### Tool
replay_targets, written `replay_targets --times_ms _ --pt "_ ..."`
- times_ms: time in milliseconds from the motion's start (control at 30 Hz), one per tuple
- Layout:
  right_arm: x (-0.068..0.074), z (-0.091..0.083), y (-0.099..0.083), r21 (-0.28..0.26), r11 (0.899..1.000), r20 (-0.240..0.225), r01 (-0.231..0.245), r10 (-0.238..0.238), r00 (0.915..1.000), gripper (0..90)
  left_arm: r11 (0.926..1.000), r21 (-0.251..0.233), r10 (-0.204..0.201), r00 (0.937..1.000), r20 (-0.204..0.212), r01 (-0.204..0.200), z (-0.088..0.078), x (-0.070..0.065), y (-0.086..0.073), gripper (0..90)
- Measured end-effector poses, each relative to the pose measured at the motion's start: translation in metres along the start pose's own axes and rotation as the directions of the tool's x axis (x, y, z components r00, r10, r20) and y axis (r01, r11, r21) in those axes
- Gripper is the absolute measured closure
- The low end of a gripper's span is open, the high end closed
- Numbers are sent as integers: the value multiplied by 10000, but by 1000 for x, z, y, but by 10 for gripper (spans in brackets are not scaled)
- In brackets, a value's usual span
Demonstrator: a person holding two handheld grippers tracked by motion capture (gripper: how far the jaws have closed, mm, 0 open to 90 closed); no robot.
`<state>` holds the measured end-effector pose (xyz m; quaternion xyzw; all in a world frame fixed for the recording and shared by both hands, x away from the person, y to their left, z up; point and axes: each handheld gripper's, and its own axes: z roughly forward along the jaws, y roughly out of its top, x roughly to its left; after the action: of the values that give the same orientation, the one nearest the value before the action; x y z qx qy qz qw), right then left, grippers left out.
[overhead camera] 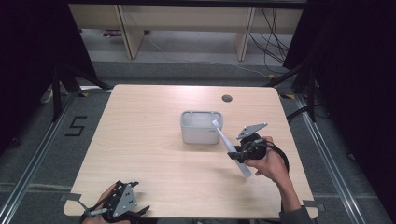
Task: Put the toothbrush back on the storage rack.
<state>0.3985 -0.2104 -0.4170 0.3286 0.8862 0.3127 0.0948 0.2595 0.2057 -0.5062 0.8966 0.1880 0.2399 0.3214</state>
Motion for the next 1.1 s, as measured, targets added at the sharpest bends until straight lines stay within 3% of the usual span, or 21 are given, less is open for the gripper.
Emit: replay_targets --times_ms 33,167,267,300,333,367,433,533,567,667,700,767,833,1000,1033,1100 --pt "-4 -2 0 -104 9991 2 415 -415 9991 670 10000 -3 -5 10000 -24 5 0 0 0 150" --pt "-6 -3 1 -838 9964 56 111 -106 9999 669 10000 22 38 9999 -112 -38 0 0 0 150" --pt "-8 -6 2 -1055 9942 139 -206 221 9997 669 10000 -15 -5 10000 17 5 0 0 0 150" --pt "-9 -4 2 -1510 9883 134 -223 245 9996 670 10000 12 14 10000 -13 -14 0 0 0 150" --pt "-11 -5 3 -1479 9890 73 -89 101 9999 670 10000 25 33 9999 -118 -33 0 0 0 150" --pt "-10 -4 4 -1778 9839 198 -183 222 9996 669 10000 47 63 9999 -135 -62 1 0 0 150" --pt "-10 -6 5 -1691 9853 119 -261 285 9995 670 10000 43 71 9999 -142 -71 1 0 0 150" --pt "-11 -6 7 -2147 9766 203 -73 120 9997 670 10000 14 25 10000 -78 -25 1 -1 0 150" --pt "-11 -7 8 -2443 9697 367 -34 128 9992 669 10000 30 37 10000 -86 -37 1 -1 0 150" --pt "-10 -7 10 -2672 9633 345 -243 348 9988 669 10000 -4 -1 10000 16 1 1 0 0 150" --pt "-13 -7 11 -2771 9608 475 88 45 9989 669 10000 23 0 10000 14 0 1 0 0 150" --pt "-12 -7 12 -2825 9591 301 -199 296 9991 669 10000 54 1 10000 29 -1 1 0 0 150" --pt "-12 -7 15 -3027 9531 561 -6 184 9983 669 10000 65 25 10000 40 -26 1 0 0 150" --pt "-11 -6 22 -3255 9455 417 27 115 9991 669 10000 47 22 9999 -109 -22 1 -1 0 150" --pt "-11 -6 24 -3313 9435 306 21 86 9995 669 10000 40 -16 10000 38 16 1 -1 -1 150" --pt "-10 -8 27 -3504 9364 623 180 41 9981 669 10000 72 22 10000 -24 -22 1 0 -1 150"
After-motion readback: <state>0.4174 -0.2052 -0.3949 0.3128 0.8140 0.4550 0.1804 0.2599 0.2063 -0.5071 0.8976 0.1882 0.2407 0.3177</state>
